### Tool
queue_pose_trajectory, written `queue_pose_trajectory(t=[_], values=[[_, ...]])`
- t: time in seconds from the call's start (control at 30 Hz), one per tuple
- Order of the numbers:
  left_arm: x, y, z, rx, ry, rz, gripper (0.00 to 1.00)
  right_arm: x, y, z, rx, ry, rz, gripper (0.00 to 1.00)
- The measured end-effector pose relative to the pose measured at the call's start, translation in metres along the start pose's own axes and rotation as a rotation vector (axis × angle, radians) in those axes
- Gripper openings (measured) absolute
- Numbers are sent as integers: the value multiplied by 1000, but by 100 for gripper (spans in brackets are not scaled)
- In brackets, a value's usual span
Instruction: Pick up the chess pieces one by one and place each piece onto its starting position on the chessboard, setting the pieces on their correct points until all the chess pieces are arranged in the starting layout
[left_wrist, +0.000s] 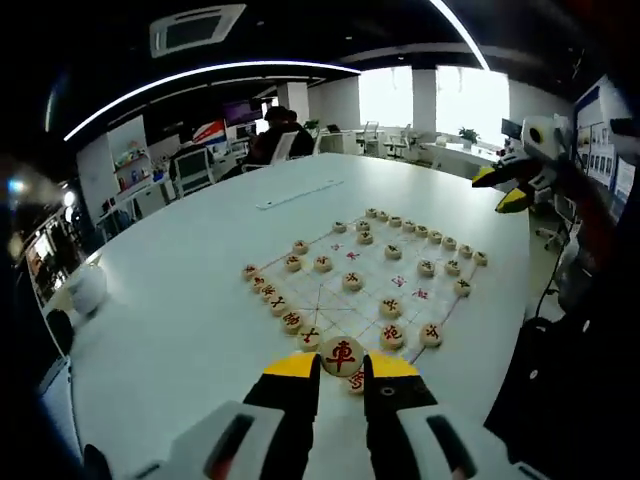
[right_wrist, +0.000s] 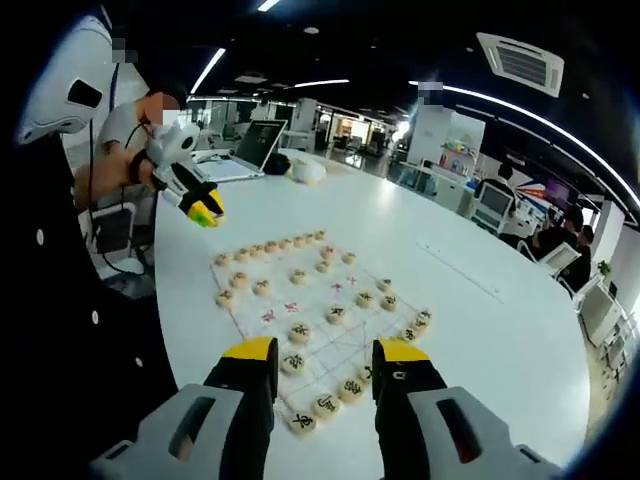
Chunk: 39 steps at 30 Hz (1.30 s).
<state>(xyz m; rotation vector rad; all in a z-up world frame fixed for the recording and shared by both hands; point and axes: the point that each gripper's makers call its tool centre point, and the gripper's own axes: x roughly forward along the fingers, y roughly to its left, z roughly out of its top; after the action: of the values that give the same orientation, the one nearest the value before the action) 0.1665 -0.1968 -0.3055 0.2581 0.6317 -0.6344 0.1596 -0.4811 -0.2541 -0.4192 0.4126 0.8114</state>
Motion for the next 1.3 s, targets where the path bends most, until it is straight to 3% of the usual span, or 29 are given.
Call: queue_pose_trajectory(t=[0.23, 0.53, 0.73, 1.3], values=[[3, -23, -17, -20, 20, -22, 20, -2, 3, -2, 4, 5, -7, 38], [14, -38, -41, -25, 91, -43, 20, -4, 4, -4, 15, 10, -17, 38], [20, -41, -49, -18, 138, -42, 20, -4, 4, -4, 19, 10, -26, 38], [30, -39, -51, 11, 177, -25, 20, -2, 2, -5, 29, 14, -30, 38]])
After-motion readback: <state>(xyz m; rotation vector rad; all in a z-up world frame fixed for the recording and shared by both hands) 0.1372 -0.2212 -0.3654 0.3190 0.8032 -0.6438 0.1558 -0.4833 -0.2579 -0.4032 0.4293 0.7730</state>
